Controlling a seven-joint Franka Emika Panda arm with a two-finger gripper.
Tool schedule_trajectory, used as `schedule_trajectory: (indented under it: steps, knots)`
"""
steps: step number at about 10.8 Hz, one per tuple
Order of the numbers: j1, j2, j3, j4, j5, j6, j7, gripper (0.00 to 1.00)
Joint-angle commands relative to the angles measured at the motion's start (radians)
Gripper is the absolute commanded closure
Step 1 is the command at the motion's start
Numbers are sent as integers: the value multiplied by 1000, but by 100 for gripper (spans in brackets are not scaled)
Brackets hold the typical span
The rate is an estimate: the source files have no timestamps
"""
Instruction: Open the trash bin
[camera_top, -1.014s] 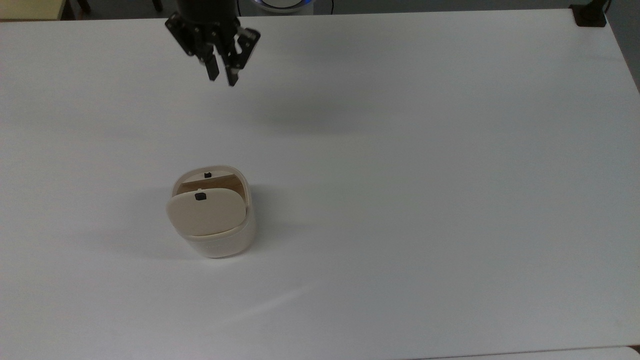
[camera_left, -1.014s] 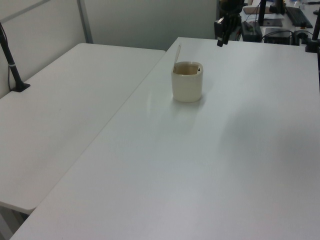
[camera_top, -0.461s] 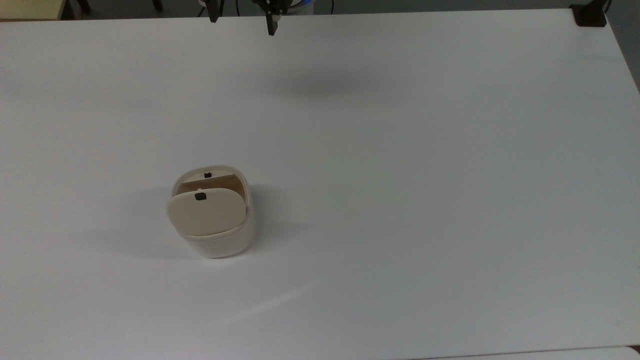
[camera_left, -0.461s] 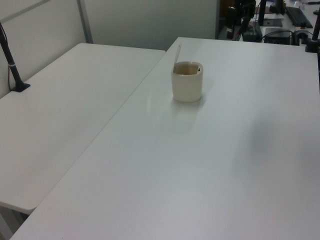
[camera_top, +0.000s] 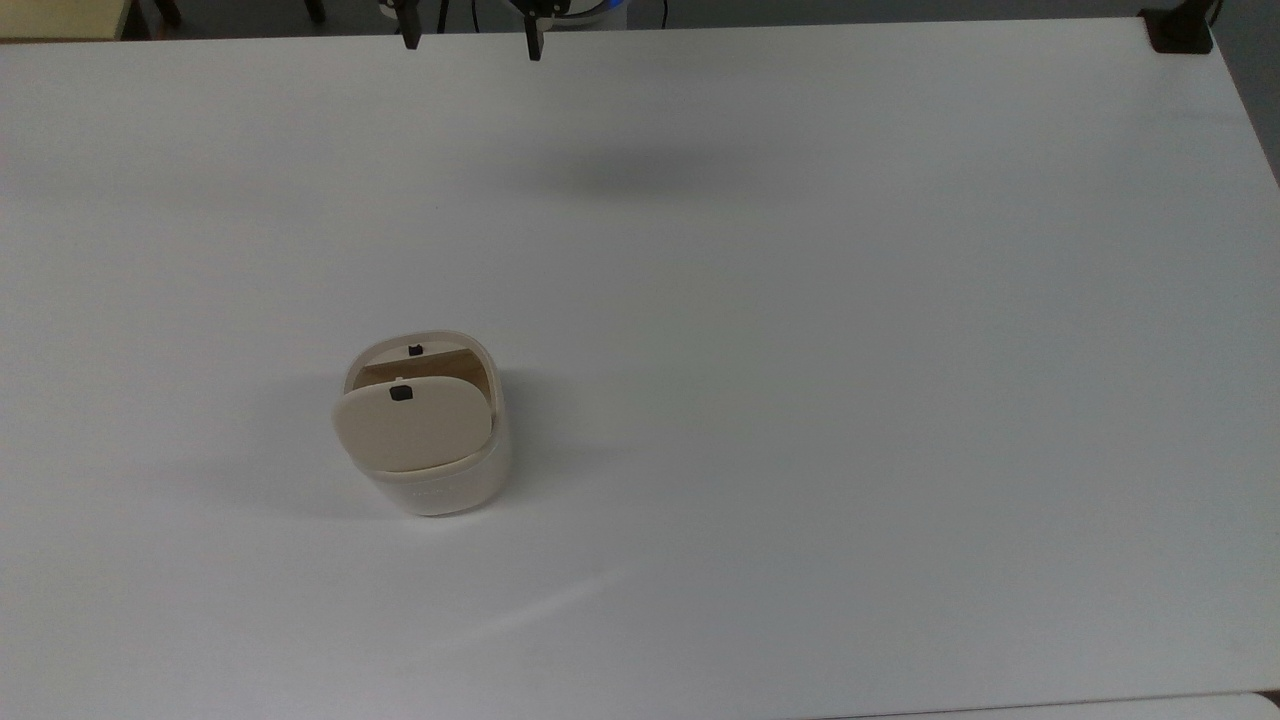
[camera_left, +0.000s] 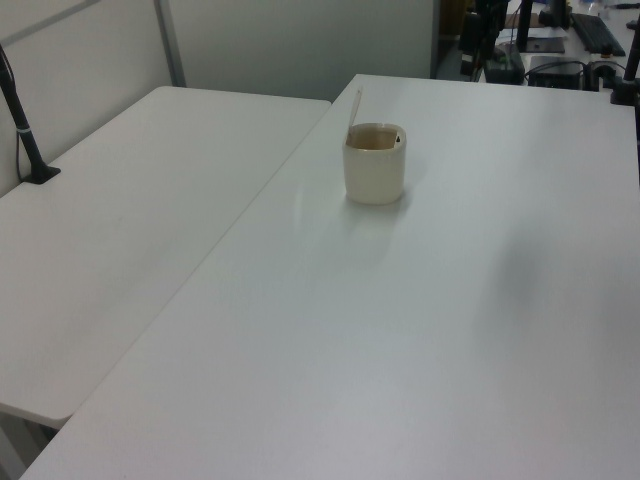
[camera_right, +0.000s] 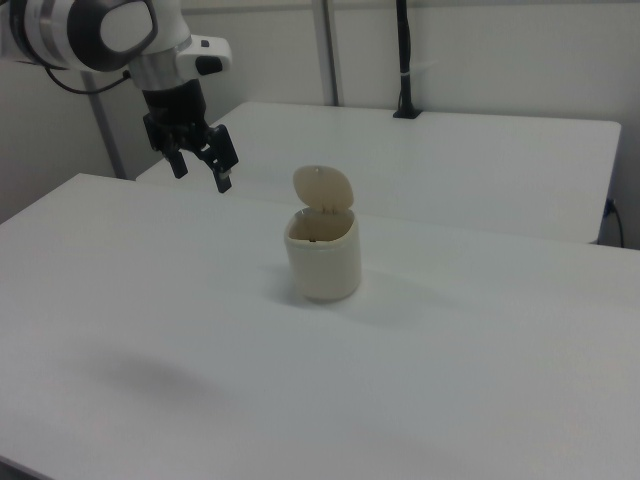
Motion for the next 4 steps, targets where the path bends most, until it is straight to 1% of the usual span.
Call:
schedule_trajectory:
  steps: [1, 4]
  knots:
    - [-1, 29, -8, 40, -15, -13, -85, 0]
    - [-1, 30, -10, 39, -12, -10, -72, 0]
